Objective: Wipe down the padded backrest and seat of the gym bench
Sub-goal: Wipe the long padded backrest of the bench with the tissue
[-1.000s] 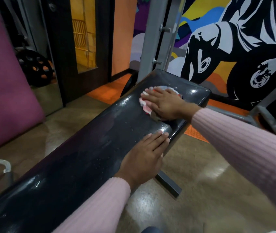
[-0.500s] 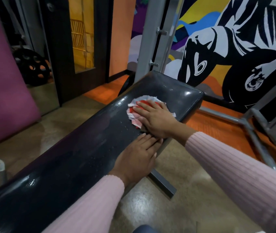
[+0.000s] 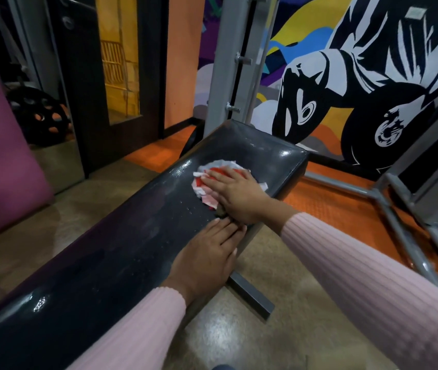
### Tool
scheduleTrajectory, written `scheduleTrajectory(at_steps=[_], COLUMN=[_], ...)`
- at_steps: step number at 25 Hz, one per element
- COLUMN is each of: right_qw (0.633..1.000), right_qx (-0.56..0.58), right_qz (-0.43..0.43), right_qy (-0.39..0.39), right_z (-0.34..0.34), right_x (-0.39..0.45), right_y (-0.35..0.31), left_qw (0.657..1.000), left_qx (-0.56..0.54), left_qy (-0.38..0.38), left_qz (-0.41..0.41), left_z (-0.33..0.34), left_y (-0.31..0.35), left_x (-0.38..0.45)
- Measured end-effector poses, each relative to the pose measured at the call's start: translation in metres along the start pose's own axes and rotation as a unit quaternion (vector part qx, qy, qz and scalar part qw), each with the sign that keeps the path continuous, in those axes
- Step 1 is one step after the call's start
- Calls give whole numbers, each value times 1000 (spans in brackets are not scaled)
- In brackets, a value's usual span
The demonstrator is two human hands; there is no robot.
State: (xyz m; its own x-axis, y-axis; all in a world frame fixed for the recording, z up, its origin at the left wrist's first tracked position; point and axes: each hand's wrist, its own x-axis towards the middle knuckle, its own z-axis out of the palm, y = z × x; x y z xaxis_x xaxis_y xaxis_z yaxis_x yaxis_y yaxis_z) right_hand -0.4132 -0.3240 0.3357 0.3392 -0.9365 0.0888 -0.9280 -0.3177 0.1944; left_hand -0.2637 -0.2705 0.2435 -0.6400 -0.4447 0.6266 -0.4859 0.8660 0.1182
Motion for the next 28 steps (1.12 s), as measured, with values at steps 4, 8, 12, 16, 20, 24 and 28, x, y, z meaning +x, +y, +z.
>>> scheduleTrajectory(at_steps=[4,8,12,16,20,24,28], right_qw=[996,987,998,998,990,998,998], right_qx=[6,3,12,11,5,16,15], right_qz=[61,149,30,27,123,49,13], right_qy=[71,62,57,51,64,45,52], right_z=[0,-3,8,1,-7,6,3], right_x=[-20,8,-31,-44,-11,-39,-60], right_y=[58,56,34,65,70,29,55], left_qw=[1000,1000,1000,999,998,998,998], left_qx=[1,16,10,-3,-14,-3,-10], left_qy=[15,24,25,42,51,55,57], left_qz=[4,6,4,-10,-17,-15,-14], left_z=[2,3,2,4,4,3,1], left_y=[1,2,4,1,4,6,6], left_x=[0,-1,-1,-4,-11,-11,-10])
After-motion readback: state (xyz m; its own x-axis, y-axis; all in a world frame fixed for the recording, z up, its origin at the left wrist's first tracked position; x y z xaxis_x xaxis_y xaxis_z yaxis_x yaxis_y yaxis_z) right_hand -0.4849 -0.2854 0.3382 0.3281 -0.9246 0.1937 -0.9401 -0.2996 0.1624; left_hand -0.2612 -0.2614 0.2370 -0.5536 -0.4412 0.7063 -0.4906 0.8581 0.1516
